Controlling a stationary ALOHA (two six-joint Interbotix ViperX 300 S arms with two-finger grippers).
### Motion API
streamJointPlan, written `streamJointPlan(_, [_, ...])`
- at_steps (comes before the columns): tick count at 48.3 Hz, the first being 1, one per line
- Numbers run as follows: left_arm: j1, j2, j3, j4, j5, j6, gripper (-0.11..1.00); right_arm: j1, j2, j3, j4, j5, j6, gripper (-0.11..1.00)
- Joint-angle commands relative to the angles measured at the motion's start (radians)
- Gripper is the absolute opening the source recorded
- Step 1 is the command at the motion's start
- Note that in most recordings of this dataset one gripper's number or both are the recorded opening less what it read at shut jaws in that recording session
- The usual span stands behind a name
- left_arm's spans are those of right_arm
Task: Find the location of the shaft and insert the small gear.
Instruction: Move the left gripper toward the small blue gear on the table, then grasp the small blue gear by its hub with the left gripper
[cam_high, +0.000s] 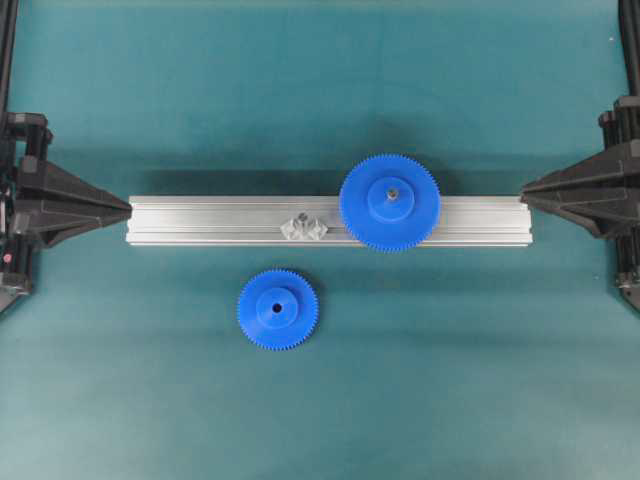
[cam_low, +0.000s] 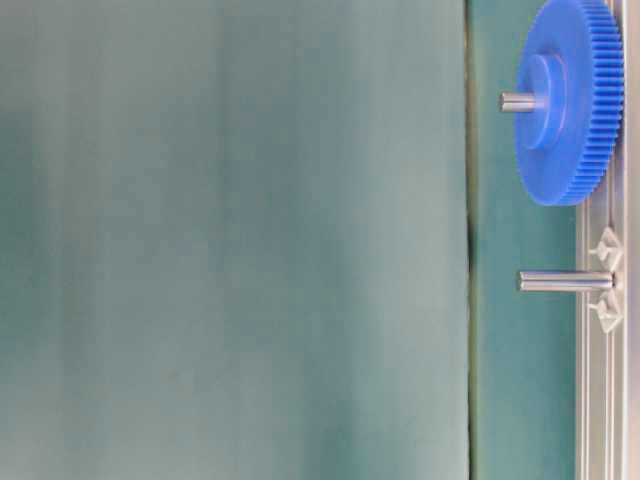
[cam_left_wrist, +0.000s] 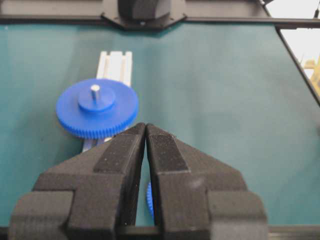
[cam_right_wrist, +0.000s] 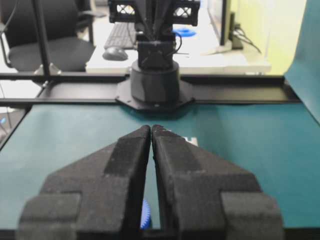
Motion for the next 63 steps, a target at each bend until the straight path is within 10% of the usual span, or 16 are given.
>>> streamJointPlan(1, [-0.017,0.054,-0.046,0.011,-0.006,-0.038,0.11,0.000,0.011,-0.020,0.005,0.002,0.003,0.16])
streamJointPlan(27, [-0.064,0.399,-0.250,0.011,0.222,-0.084,-0.01,0.008,0.009,-0.089,0.028,0.472,0.064,0.12])
streamJointPlan(44, [-0.084,0.618,-0.385,0.011,0.348,-0.084,0.01,0.008,0.008,-0.081,0.028,0.528,0.066,0.12])
streamJointPlan(50, [-0.091,0.689,-0.423,0.011,0.374,-0.081,0.16,0.008,0.002,-0.077,0.028,0.535,0.067,0.12])
streamJointPlan(63, [-0.107,0.833,-0.506,0.011,0.413,-0.094,0.87,0.009,-0.003,-0.066,0.032,0.535,0.069,0.12])
